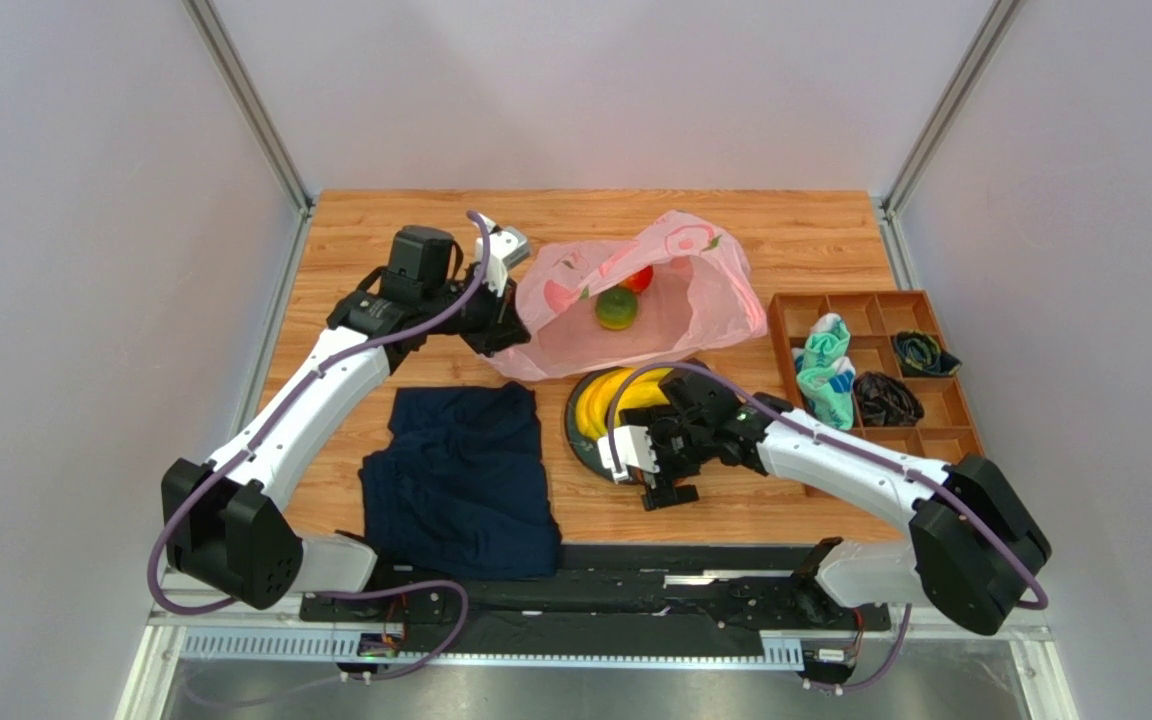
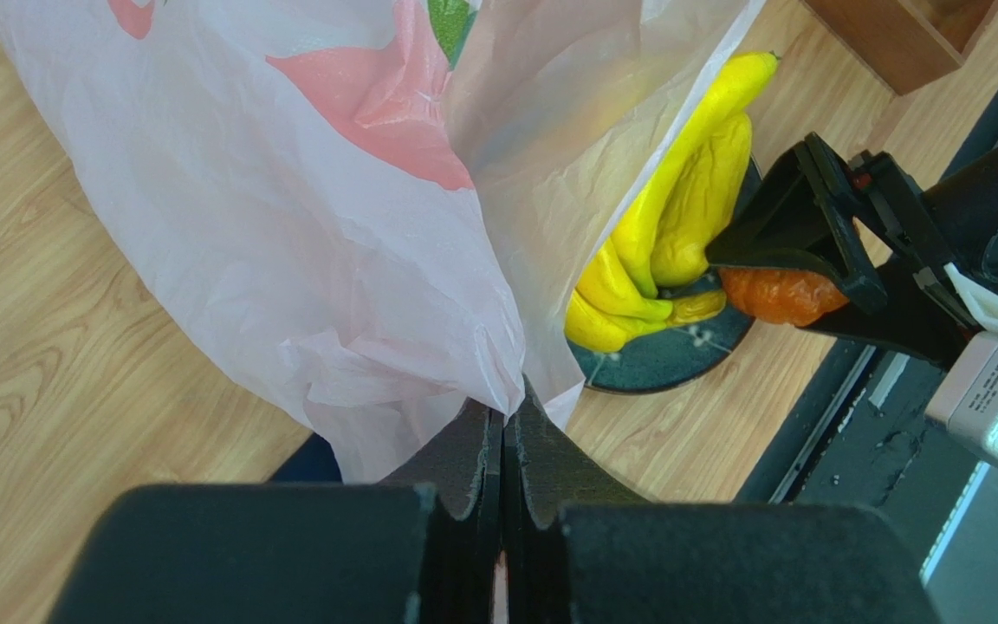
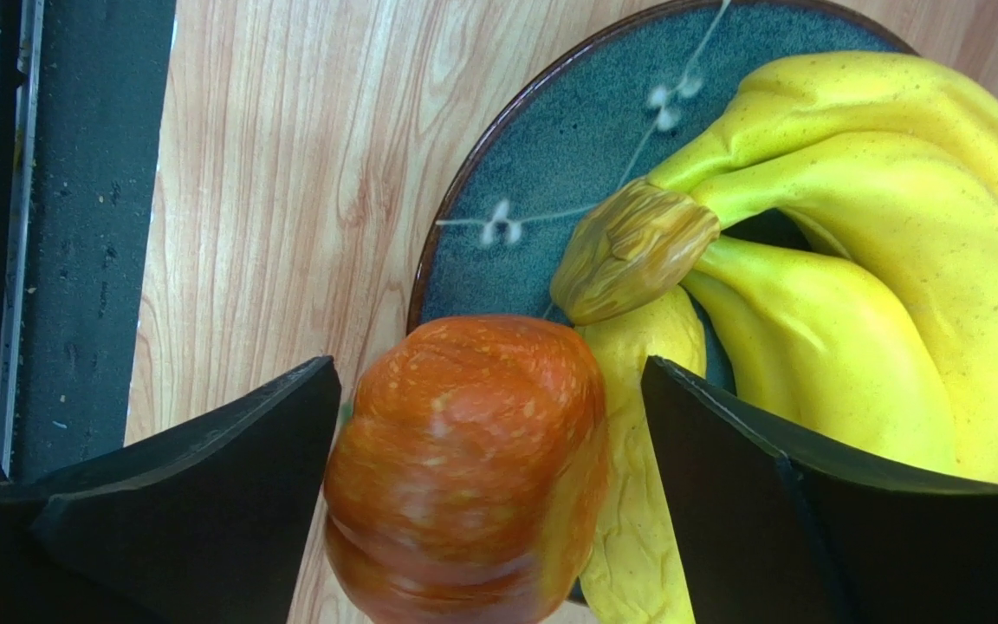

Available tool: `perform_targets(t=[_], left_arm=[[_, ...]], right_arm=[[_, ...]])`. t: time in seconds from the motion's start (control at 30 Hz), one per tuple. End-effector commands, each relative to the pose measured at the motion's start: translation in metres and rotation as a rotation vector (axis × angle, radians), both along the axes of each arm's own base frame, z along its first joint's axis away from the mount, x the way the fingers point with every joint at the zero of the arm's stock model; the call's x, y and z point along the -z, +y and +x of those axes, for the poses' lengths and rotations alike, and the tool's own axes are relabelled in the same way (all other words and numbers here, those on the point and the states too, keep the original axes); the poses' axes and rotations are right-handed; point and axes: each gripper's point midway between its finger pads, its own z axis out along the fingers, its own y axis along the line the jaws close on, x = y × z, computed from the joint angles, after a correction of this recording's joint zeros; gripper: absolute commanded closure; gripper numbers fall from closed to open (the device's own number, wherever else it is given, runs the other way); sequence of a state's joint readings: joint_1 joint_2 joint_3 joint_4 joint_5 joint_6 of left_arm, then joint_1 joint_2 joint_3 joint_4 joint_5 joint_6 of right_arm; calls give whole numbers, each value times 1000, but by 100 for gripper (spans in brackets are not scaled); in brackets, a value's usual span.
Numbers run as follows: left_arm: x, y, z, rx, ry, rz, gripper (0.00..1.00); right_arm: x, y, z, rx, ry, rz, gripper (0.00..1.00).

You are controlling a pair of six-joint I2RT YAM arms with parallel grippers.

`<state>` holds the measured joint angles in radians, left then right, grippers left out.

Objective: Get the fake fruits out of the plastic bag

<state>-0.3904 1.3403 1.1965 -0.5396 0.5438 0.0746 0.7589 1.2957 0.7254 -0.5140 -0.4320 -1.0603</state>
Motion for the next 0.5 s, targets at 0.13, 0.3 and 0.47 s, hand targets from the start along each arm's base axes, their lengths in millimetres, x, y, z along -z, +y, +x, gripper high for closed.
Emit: perform_targets(t=[0.13,0.3,0.47], left_arm=[[-17,-4,3,32,-44,-26,100],[-15,-7,5,35,-35,-34,100],[-16,-8,5,40,-33,-40,100]], right_arm=[[-24,0,9,-17,-110,30,5],[-39,-5,8,-15,-143,39,4],[-33,-12,2,-28,-116,-6,2]])
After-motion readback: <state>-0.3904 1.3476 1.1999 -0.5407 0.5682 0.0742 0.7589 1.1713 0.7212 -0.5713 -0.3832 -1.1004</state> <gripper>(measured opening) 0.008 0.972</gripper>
